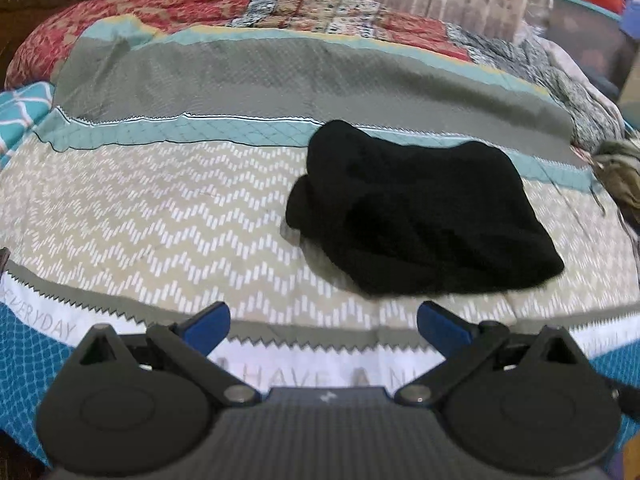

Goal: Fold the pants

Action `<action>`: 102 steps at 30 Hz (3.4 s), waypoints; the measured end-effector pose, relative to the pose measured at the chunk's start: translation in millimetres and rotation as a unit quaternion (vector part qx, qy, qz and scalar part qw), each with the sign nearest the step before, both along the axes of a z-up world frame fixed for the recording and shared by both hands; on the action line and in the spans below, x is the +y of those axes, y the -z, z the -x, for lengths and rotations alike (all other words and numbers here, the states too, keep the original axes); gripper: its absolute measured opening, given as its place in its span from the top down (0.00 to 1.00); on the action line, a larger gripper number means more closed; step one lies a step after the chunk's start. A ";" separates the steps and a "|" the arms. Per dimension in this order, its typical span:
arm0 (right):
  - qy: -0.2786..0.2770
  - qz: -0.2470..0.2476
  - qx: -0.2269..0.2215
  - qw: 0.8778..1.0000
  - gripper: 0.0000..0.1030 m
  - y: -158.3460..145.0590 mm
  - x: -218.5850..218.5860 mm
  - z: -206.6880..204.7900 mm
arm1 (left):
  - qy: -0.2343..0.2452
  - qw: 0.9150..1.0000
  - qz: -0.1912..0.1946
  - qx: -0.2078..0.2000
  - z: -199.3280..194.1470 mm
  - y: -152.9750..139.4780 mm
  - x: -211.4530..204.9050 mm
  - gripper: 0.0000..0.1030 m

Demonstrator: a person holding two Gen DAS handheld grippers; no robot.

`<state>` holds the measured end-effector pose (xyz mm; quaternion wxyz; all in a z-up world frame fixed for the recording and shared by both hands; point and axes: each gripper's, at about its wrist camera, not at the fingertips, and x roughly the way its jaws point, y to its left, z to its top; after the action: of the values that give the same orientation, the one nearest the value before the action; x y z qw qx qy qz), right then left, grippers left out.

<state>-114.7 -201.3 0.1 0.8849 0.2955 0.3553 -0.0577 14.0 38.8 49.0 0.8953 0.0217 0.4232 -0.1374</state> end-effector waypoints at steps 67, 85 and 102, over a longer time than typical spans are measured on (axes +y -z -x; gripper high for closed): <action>-0.003 0.062 -0.051 0.997 0.16 -28.5 71.8 94.3 | 0.037 0.993 -0.102 -0.038 165.2 -24.4 -2.5 0.00; 0.021 0.063 -0.053 0.996 0.16 -27.3 62.0 103.0 | 0.083 0.986 -0.138 -0.048 173.1 -18.7 -30.5 0.00; 0.027 0.057 -0.056 0.996 0.15 -27.1 47.1 106.7 | 0.088 0.986 -0.135 -0.050 174.3 -20.8 -37.5 0.00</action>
<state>-221.4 -154.3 27.3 0.9169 0.2568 0.2936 -0.0847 -160.3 1.3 69.8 0.8886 0.1863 0.3892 -0.1555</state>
